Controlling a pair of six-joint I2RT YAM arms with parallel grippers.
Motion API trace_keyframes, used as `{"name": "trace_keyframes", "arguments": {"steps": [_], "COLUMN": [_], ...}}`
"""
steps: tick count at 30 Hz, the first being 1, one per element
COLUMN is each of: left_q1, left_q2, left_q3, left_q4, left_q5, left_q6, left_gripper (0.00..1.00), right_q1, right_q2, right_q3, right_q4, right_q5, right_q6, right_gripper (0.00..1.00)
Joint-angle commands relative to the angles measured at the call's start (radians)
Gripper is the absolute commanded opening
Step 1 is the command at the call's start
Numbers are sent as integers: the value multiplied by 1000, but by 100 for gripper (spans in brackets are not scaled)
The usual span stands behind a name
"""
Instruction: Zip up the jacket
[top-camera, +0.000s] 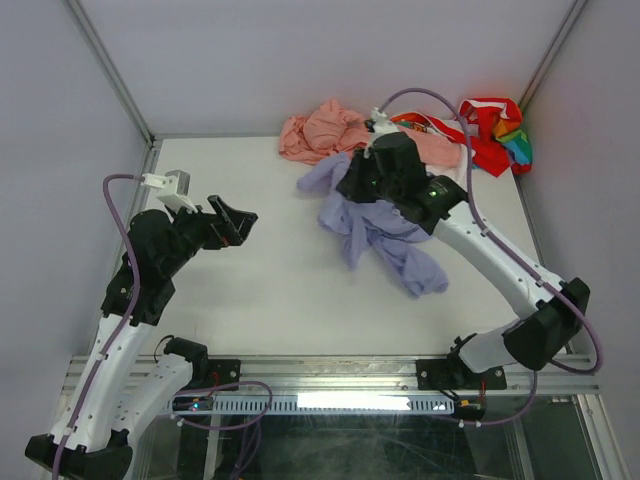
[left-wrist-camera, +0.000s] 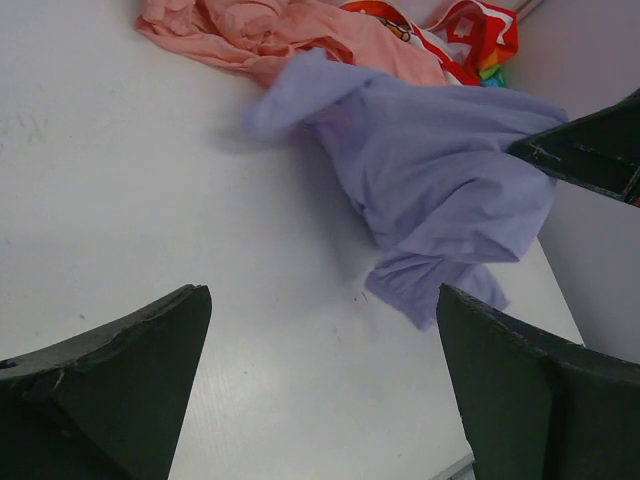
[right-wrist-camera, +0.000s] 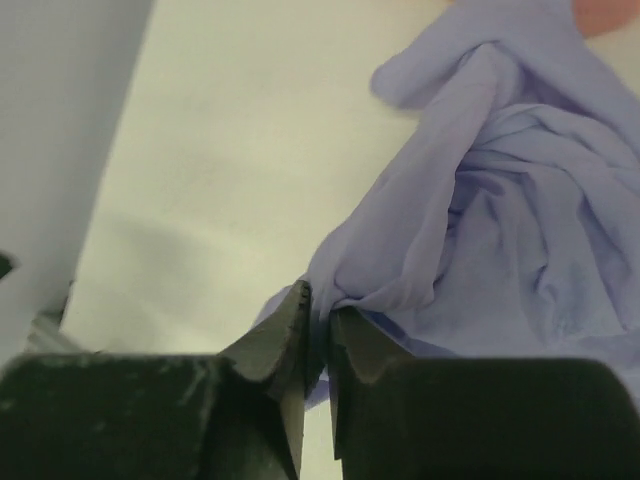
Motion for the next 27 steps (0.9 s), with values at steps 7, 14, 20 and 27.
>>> {"name": "trace_keyframes", "arguments": {"steps": [7,14,20,27], "left_q1": [9,-3,-200,-350], "left_q2": [26,152,377,630], "left_q3": [9,-11,58,198], "left_q4": [4,-13,3,24], "left_q5": [145,219,47,-156], "left_q6": [-15,22,58,74], "left_gripper": [99,99,99,99], "right_q1": [152,-59,-116,-125], "right_q2": [33,-131,-38,189], "right_q3": [111,-221,-346,-392], "right_q4": [-94,-38,173,462], "right_q5": [-25,-76,-77,-107], "right_q6": [-153,-137,-37,165], "right_gripper": [71,78,82,85]}}
